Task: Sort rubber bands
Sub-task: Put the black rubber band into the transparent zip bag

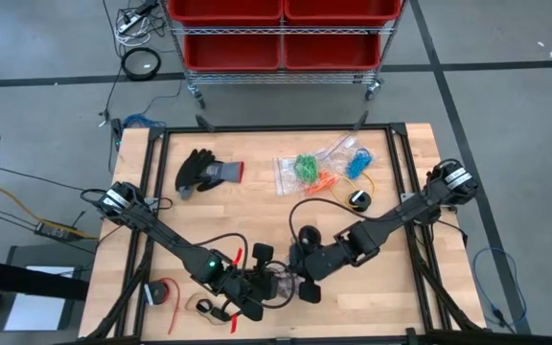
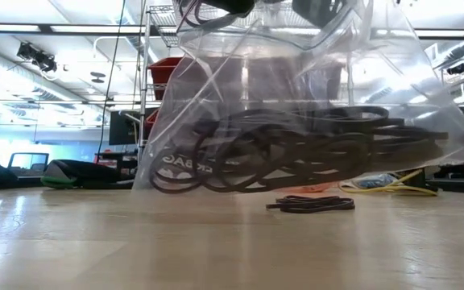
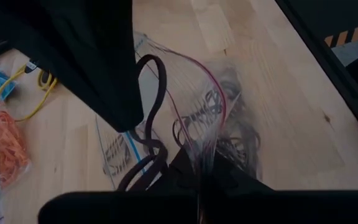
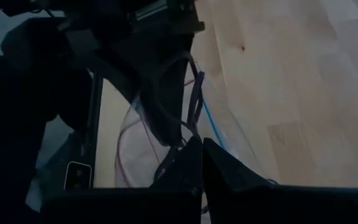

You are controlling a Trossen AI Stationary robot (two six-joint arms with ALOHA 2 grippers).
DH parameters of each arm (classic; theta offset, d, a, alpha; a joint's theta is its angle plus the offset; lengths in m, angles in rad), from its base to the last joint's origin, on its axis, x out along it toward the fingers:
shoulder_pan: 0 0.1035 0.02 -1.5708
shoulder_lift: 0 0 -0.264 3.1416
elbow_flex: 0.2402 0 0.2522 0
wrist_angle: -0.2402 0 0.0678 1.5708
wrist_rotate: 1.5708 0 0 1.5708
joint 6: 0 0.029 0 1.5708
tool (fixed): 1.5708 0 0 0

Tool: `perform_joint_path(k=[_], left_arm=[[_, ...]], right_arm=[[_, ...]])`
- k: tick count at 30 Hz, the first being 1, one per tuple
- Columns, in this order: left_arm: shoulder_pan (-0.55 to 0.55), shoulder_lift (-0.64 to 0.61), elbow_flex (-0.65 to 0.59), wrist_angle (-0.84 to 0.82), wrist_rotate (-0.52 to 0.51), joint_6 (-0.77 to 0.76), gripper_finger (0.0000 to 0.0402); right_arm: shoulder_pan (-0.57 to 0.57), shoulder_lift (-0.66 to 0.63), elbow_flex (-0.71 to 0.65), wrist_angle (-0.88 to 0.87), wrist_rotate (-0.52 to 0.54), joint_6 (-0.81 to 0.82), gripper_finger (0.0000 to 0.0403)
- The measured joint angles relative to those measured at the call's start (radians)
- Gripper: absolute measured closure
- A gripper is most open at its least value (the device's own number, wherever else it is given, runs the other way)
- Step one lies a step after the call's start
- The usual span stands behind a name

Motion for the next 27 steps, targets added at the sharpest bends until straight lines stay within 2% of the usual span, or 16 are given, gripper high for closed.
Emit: perform_joint_path(k=[5, 12, 23, 27], left_arm=[[0.000, 0.000, 0.000, 0.001, 0.000, 0.001, 0.0399], [0.000, 0.000, 0.001, 0.002, 0.000, 0.002, 0.0399], [0.000, 0.000, 0.001, -0.001, 0.000, 0.002, 0.0399], [0.000, 0.000, 0.001, -0.004, 0.000, 0.001, 0.0399]], right_arm=[[-0.023, 0.028, 0.001, -0.015, -0.090, 0.018, 0.0403], [-0.050, 0.140, 0.001, -0.016, -0.218, 0.046, 0.0403], [-0.047, 0.103, 0.001, 0.003, -0.160, 0.021, 0.0401], [-0.027, 0.078, 0.001, 0.002, -0.090, 0.024, 0.0381]])
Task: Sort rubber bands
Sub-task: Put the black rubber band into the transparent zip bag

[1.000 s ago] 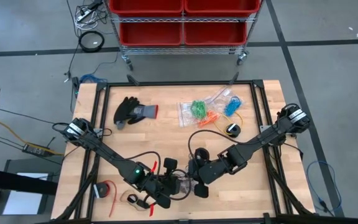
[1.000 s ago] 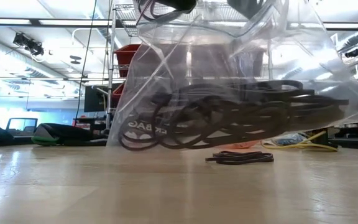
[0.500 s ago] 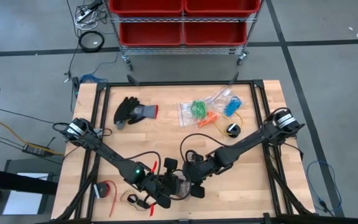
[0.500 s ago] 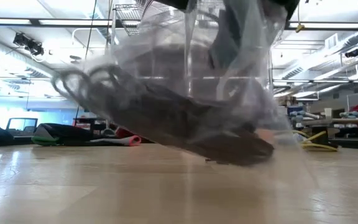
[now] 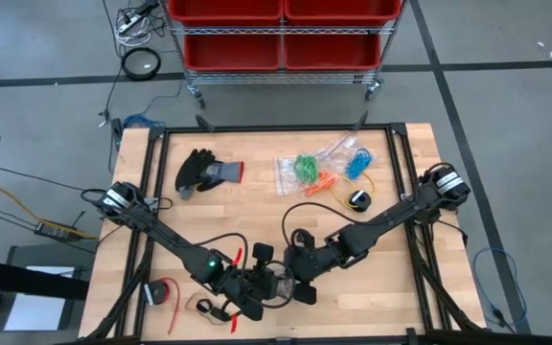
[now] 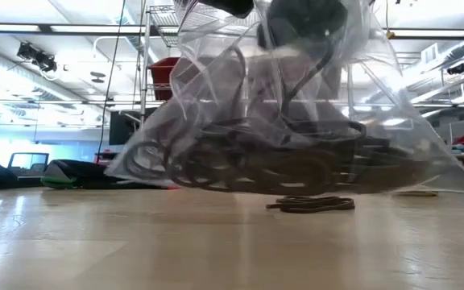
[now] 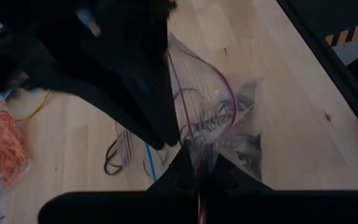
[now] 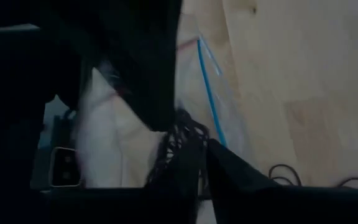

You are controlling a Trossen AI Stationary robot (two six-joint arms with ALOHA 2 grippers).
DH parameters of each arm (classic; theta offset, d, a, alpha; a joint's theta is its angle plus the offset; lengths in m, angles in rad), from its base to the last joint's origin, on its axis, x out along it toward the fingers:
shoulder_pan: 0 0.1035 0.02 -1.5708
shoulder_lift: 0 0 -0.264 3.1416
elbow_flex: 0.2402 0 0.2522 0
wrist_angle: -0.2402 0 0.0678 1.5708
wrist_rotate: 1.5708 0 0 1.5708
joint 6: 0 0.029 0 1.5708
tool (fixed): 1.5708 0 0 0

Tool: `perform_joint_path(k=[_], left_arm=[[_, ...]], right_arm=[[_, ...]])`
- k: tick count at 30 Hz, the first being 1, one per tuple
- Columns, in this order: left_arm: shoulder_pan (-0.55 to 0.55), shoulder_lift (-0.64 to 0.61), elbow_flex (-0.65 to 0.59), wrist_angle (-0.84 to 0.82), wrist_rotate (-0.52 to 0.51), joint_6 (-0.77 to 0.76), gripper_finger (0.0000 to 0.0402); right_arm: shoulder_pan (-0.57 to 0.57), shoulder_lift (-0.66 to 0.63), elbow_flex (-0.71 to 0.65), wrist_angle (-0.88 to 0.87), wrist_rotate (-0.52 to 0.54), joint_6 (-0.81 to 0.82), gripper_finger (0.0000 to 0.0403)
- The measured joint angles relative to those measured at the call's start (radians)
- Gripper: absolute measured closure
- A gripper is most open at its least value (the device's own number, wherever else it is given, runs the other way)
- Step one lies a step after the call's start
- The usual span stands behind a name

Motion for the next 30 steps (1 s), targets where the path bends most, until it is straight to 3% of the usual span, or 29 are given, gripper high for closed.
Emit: perform_joint_path(k=[7, 12, 17, 22, 25, 30], left_arm=[[0.000, 0.000, 0.000, -0.015, 0.000, -0.004, 0.0399], [0.000, 0.000, 0.000, -0.019, 0.000, -0.005, 0.0399], [0.000, 0.000, 0.000, -0.019, 0.000, -0.018, 0.0399], [0.000, 0.000, 0.000, -0.021, 0.000, -0.028, 0.0399], [0.000, 0.000, 0.000, -0.021, 0.000, -0.030, 0.0399], [0.000, 0.000, 0.000, -0.021, 0.000, -0.031, 0.0399]], right_arm=[[0.059, -0.049, 0.000, 0.002, 0.104, 0.022, 0.0298], [0.132, -0.111, 0.000, -0.054, 0.255, 0.072, 0.0258], [0.231, -0.155, 0.001, -0.253, 0.458, 0.215, 0.0258], [0.313, -0.122, 0.000, -0.460, 0.550, 0.402, 0.0266], [0.337, -0.075, -0.031, -0.468, 0.591, 0.443, 0.0268], [0.320, 0.022, -0.141, -0.322, 0.587, 0.451, 0.0268]])
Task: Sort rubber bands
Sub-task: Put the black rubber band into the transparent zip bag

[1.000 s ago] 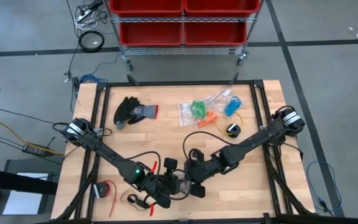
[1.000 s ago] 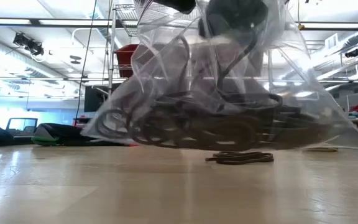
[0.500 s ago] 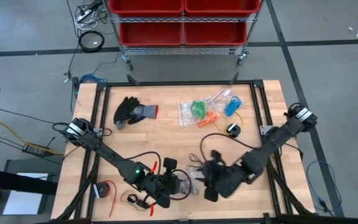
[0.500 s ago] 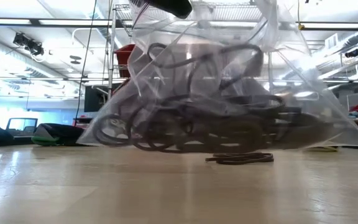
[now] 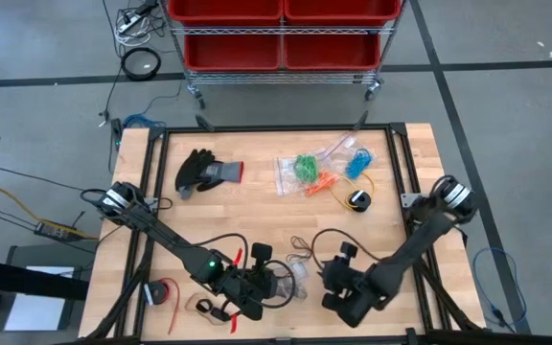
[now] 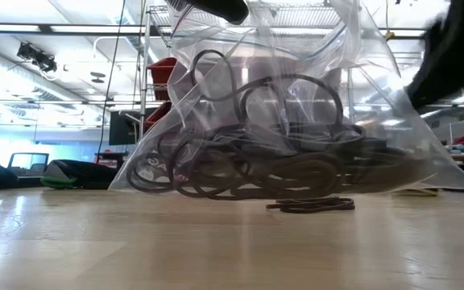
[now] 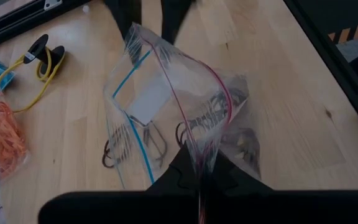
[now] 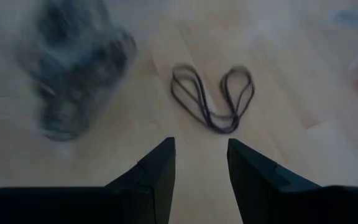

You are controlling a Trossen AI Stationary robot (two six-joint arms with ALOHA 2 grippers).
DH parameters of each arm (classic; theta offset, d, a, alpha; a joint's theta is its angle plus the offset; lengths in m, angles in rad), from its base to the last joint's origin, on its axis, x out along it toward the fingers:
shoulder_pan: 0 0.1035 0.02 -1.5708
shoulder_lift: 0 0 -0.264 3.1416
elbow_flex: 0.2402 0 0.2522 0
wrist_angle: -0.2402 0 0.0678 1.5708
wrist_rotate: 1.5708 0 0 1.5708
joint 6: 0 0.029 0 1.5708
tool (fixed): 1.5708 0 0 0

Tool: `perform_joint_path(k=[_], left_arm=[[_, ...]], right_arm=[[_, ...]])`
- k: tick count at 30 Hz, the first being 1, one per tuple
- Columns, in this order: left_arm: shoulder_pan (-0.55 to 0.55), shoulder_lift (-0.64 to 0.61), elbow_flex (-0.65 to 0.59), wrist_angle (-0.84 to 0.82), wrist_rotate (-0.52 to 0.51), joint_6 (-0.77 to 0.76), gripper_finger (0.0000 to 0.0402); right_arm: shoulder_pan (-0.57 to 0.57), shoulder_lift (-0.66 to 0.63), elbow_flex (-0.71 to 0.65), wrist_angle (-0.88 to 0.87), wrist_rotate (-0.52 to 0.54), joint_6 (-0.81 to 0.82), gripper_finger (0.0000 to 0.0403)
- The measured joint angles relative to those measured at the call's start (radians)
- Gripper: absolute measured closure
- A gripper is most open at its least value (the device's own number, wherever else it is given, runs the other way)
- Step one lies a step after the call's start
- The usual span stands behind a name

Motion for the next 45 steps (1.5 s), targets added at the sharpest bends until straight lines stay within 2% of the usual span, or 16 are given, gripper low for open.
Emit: perform_joint_path(k=[9, 16, 19, 21, 23, 25, 30, 35, 39, 43, 45], left_arm=[[0.000, 0.000, 0.000, 0.000, 0.000, 0.000, 0.0399], [0.000, 0.000, 0.000, 0.000, 0.000, 0.000, 0.0400], [0.000, 0.000, -0.001, -0.002, 0.000, 0.000, 0.0400], [0.000, 0.000, -0.001, -0.007, 0.000, -0.002, 0.0399], [0.000, 0.000, -0.001, -0.014, 0.000, -0.011, 0.0399], [0.000, 0.000, -0.001, -0.019, 0.000, -0.019, 0.0400], [0.000, 0.000, -0.001, -0.027, 0.000, -0.026, 0.0400], [0.000, 0.000, -0.001, -0.026, 0.000, -0.026, 0.0400], [0.001, 0.000, -0.001, -0.026, 0.000, -0.026, 0.0400], [0.001, 0.000, -0.001, -0.025, 0.000, -0.030, 0.0400], [0.001, 0.000, -0.001, -0.024, 0.000, -0.029, 0.0399]], right_arm=[[-0.136, 0.132, -0.082, 0.194, -0.013, -0.101, 0.0265], [-0.252, 0.212, -0.075, 0.321, -0.138, -0.173, 0.0269], [-0.277, 0.222, -0.072, 0.331, -0.176, -0.140, 0.0288], [-0.286, 0.223, -0.071, 0.324, -0.194, -0.131, 0.0320], [-0.291, 0.217, -0.071, 0.308, -0.197, -0.143, 0.0369], [-0.294, 0.207, -0.071, 0.286, -0.198, -0.151, 0.0392], [-0.288, 0.162, -0.082, 0.216, -0.192, -0.114, 0.0400], [-0.235, 0.074, -0.094, 0.187, -0.177, -0.101, 0.0402], [-0.165, 0.003, -0.088, 0.035, -0.078, 0.031, 0.0402], [-0.090, -0.046, -0.088, -0.214, 0.005, 0.278, 0.0403], [-0.059, -0.057, -0.087, -0.305, 0.012, 0.381, 0.0403]])
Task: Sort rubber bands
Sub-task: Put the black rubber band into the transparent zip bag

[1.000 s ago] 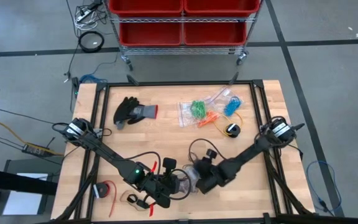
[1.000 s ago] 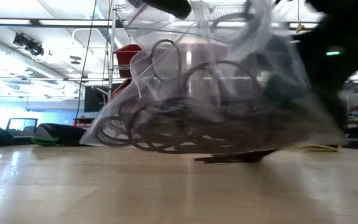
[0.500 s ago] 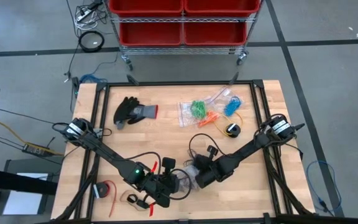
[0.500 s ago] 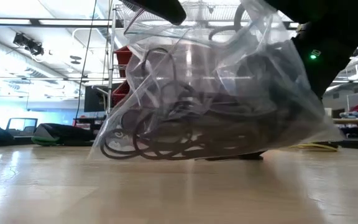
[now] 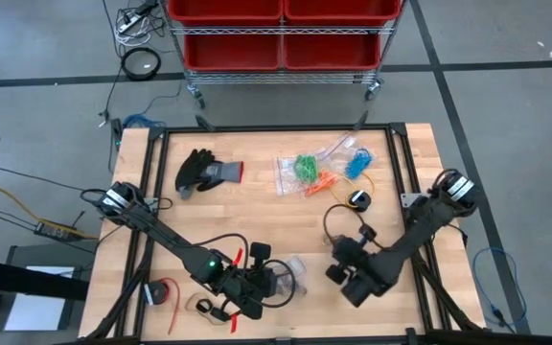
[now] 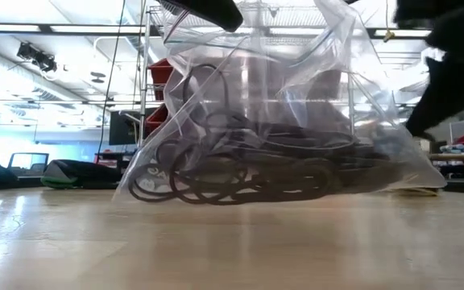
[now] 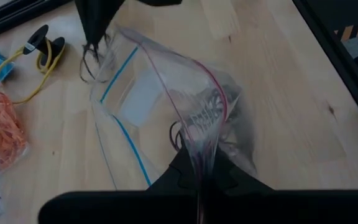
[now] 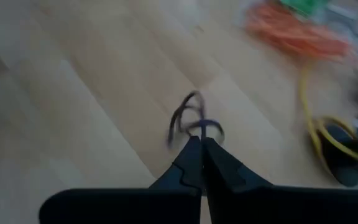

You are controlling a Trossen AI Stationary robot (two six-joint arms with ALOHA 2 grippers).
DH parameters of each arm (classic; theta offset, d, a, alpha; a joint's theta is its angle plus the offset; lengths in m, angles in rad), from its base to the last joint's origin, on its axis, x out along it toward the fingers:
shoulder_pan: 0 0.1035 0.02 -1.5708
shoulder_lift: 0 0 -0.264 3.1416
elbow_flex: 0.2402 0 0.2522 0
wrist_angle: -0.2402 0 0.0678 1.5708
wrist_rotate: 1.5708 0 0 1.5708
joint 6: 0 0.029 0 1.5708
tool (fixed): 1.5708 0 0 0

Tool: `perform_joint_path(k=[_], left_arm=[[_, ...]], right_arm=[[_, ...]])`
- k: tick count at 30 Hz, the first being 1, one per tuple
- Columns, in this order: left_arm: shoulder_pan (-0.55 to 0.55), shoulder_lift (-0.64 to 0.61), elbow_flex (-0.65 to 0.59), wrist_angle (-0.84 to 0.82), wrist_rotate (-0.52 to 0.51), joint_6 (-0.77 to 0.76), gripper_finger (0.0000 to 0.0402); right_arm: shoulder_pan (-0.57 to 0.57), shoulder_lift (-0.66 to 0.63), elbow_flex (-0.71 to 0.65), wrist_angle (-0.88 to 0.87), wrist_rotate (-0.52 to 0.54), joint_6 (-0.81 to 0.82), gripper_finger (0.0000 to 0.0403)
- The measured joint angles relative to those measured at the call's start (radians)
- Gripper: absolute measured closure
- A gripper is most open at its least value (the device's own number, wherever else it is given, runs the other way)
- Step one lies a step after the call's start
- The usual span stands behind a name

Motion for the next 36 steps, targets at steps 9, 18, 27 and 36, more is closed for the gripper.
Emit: perform_joint_path(k=[9, 18, 27, 36], left_arm=[[0.001, 0.000, 0.000, 0.008, 0.000, 0.011, 0.0399], [0.001, 0.000, 0.000, 0.010, 0.000, 0.011, 0.0400], [0.001, 0.000, 0.000, 0.010, 0.000, 0.011, 0.0399], [0.001, 0.000, 0.000, 0.017, 0.000, 0.010, 0.0399]], right_arm=[[0.069, -0.025, 0.001, -0.008, -0.002, 0.064, 0.0388], [0.070, -0.025, 0.002, -0.001, -0.031, 0.065, 0.0328], [0.071, -0.028, -0.097, 0.161, -0.031, 0.065, 0.0322], [0.071, -0.028, -0.303, 0.533, -0.030, 0.112, 0.0391]])
